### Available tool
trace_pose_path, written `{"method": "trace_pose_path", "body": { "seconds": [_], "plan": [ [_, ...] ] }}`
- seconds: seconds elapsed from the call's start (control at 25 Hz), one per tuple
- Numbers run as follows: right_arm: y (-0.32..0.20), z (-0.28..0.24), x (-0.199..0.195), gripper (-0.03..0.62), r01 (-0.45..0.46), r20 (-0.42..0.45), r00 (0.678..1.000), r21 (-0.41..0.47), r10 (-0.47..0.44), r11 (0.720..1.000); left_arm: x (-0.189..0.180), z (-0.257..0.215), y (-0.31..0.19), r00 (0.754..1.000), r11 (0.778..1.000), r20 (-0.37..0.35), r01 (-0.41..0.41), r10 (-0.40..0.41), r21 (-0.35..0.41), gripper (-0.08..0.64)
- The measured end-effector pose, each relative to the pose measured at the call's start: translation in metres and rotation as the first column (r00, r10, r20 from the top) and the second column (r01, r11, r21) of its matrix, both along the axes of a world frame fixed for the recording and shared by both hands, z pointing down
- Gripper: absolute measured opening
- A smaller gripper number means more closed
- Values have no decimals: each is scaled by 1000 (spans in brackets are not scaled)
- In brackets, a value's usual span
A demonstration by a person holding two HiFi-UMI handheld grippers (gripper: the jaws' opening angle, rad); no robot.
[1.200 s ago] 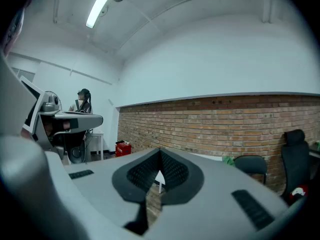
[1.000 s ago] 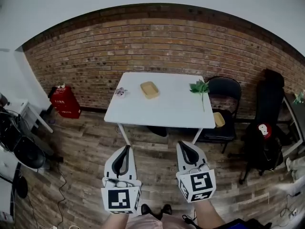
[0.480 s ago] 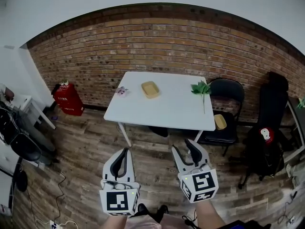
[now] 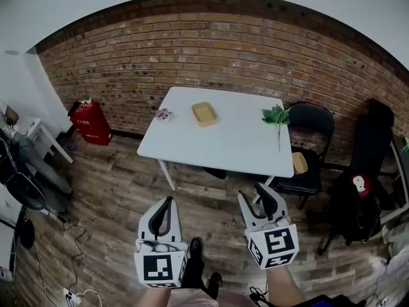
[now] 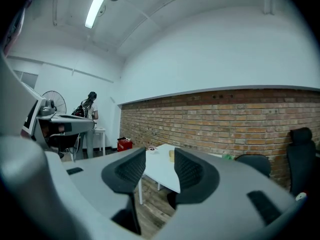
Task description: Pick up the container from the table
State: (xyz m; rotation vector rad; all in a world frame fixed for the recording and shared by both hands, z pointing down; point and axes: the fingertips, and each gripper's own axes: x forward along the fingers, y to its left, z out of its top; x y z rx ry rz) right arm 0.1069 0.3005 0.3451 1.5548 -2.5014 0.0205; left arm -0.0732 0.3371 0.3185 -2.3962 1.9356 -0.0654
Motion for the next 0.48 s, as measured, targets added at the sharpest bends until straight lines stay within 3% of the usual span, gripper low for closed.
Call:
{"method": "trace_pose_path", "body": {
  "seconds": [0.2, 0.48],
  "plan": [
    [-43, 13, -9, 181, -14, -2, 1000, -23, 13, 1000, -12, 11, -46, 1000, 1000, -18, -5, 5, -30, 9],
    [-125, 20, -25, 183, -26, -7, 1000, -29, 26, 999, -30, 19, -137, 1000, 999, 13, -28, 28, -44, 9]
  ]
}}
